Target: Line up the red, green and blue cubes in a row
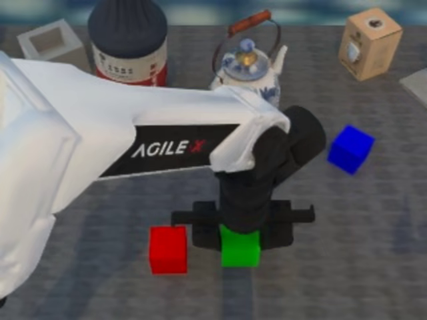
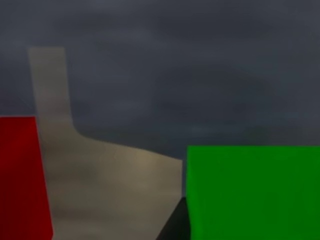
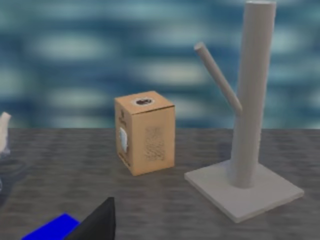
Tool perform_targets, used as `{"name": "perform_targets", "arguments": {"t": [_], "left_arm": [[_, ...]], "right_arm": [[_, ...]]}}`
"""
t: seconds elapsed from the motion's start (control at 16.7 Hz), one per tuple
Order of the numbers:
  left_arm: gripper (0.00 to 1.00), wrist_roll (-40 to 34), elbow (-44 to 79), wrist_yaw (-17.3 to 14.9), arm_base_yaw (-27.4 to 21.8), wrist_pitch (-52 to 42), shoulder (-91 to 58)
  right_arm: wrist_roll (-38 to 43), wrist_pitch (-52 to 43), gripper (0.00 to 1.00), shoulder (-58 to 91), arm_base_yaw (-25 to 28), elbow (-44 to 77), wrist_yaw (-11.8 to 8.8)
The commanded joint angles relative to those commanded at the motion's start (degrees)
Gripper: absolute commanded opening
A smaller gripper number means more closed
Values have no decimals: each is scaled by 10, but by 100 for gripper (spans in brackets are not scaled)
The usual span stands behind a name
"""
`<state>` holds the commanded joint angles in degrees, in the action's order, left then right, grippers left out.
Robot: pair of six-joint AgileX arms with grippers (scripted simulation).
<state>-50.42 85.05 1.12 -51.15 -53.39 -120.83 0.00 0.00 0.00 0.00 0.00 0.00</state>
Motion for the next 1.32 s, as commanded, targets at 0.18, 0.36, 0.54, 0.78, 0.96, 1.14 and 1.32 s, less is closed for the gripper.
{"name": "perform_targets", "arguments": {"t": [0.18, 0.36, 0.54, 0.78, 0.96, 1.14, 1.32], "left_arm": [[53, 0, 0, 0, 0, 0, 0], [75, 0, 0, 0, 0, 0, 0], [98, 0, 0, 0, 0, 0, 0], [100, 0, 0, 0, 0, 0, 0], [100, 0, 0, 0, 0, 0, 0], [100, 0, 2, 0, 0, -2, 1], [100, -2, 31, -1, 2, -42, 11]], "right_arm": [[0, 0, 100, 0, 0, 0, 0], [0, 0, 100, 0, 0, 0, 0], [0, 0, 100, 0, 0, 0, 0], [0, 0, 100, 0, 0, 0, 0], [0, 0, 100, 0, 0, 0, 0], [0, 0, 100, 0, 0, 0, 0], [0, 0, 100, 0, 0, 0, 0]]}}
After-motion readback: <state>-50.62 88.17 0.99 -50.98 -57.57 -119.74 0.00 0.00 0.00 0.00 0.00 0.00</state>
